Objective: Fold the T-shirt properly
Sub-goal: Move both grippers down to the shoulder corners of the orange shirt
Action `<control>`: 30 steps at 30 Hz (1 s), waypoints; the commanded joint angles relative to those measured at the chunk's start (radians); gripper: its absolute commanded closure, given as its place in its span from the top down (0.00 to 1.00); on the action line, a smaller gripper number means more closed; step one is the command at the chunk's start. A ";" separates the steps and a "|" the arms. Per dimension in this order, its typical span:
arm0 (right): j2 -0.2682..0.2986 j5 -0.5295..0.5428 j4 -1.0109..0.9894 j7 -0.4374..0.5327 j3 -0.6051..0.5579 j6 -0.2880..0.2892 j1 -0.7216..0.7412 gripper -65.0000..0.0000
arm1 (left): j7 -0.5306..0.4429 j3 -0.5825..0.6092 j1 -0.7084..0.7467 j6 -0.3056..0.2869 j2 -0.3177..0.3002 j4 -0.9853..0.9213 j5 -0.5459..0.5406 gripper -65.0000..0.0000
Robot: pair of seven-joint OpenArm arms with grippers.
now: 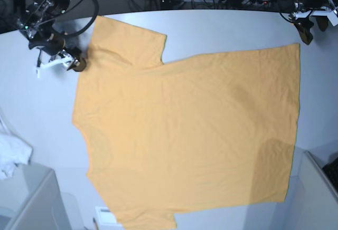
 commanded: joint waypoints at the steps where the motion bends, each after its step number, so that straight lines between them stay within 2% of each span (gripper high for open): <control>1: -0.004 -0.015 0.001 -0.026 -0.026 -0.001 -0.012 0.56 | 0.008 -0.024 -0.004 -0.005 -0.007 0.014 -0.006 0.70; 6: -0.004 -0.015 0.001 0.014 -0.097 -0.001 -0.031 0.47 | 0.120 -0.045 -0.075 -0.005 -0.005 -0.005 -0.014 0.70; 13: -0.004 -0.016 0.001 0.022 -0.097 -0.001 -0.035 0.40 | 0.134 -0.037 -0.114 -0.007 -0.005 -0.095 -0.017 0.70; 15: -0.001 -0.016 0.001 0.022 -0.097 -0.001 -0.035 0.27 | 0.134 -0.037 -0.116 -0.007 -0.005 -0.100 -0.019 0.70; 17: 0.002 -0.016 0.001 0.022 -0.098 -0.001 -0.035 0.01 | 0.134 -0.037 -0.131 -0.007 -0.005 -0.109 -0.019 0.70; 23: 0.001 -0.018 0.001 0.014 -0.104 -0.003 -0.034 0.00 | 0.135 -0.031 -0.216 -0.007 -0.007 -0.250 -0.019 0.70; 30: 0.005 -0.018 0.001 0.013 -0.106 -0.003 -0.034 0.00 | 0.135 0.056 -0.272 -0.007 -0.010 -0.307 -0.019 0.70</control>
